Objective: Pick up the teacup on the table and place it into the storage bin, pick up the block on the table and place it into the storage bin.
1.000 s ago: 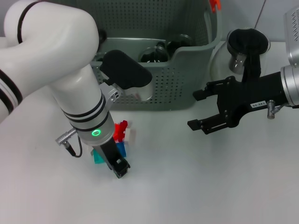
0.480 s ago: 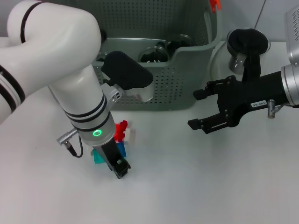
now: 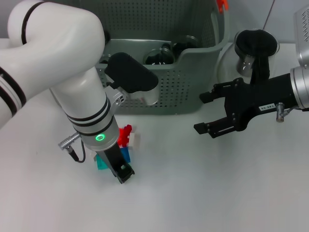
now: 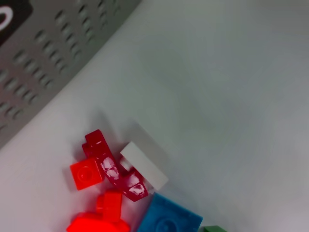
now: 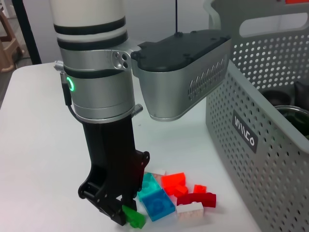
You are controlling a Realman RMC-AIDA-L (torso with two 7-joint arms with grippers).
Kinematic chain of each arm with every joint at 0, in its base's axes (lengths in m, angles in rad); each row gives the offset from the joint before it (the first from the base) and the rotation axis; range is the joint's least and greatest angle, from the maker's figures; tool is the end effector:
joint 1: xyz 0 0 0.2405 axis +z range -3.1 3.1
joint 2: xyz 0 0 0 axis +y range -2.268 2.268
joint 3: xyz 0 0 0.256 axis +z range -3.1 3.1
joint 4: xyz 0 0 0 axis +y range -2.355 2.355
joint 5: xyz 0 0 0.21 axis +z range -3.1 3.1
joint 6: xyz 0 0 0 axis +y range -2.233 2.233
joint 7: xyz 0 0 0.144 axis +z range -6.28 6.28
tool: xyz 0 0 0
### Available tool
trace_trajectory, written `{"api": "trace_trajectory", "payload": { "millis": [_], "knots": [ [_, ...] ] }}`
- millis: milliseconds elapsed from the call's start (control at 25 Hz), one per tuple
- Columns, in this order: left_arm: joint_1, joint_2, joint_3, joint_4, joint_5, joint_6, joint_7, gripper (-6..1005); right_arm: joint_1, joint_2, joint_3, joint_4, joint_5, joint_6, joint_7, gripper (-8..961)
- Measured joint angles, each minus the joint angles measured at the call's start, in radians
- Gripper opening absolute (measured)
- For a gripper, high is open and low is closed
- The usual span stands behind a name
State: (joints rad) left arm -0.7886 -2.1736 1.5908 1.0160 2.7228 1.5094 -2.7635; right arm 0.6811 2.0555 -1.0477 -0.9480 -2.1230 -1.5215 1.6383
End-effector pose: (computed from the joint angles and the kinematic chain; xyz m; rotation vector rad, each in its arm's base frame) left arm -0.1740 0.3392 -0.0833 -2.5702 -1.0018 0.8894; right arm 0.1800 0.3722 -0.0017 -2.9846 0.2546 0.2075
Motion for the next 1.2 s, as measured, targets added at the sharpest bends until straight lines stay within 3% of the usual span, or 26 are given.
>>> {"api": "trace_trajectory", "payload": {
  "millis": [280, 480, 600, 800, 880, 1000, 1120, 1200],
  "knots": [
    [0.002, 0.000, 0.020, 0.030, -0.007, 0.026, 0.000, 153, -0.001, 0.000, 0.000, 0.000, 0.000, 0.001, 0.000, 876],
    [0.038, -0.003, 0.032, 0.159, -0.001, 0.103, 0.002, 152, -0.003, -0.001, 0.000, 0.000, -0.001, 0.002, 0.000, 876],
    [0.071, -0.003, -0.011, 0.253, -0.010, 0.149, 0.021, 153, -0.005, -0.001, 0.000, 0.000, -0.001, 0.001, 0.000, 877],
    [0.127, 0.002, -0.172, 0.409, -0.106, 0.226, 0.090, 152, -0.008, -0.001, 0.000, 0.000, 0.000, 0.001, 0.000, 877],
    [0.143, 0.004, -0.321, 0.476, -0.210, 0.279, 0.147, 152, -0.008, 0.000, 0.000, 0.000, 0.000, 0.002, 0.000, 877],
    [0.145, 0.008, -0.453, 0.509, -0.300, 0.321, 0.190, 152, -0.008, 0.000, 0.000, 0.000, -0.002, 0.002, 0.000, 877],
    [0.138, 0.023, -0.603, 0.532, -0.413, 0.360, 0.231, 152, -0.007, 0.000, 0.000, 0.000, -0.003, 0.001, 0.000, 878],
    [0.129, 0.049, -0.665, 0.536, -0.478, 0.355, 0.245, 152, -0.007, 0.000, 0.000, 0.000, -0.003, 0.000, 0.001, 878]
  ]
}}
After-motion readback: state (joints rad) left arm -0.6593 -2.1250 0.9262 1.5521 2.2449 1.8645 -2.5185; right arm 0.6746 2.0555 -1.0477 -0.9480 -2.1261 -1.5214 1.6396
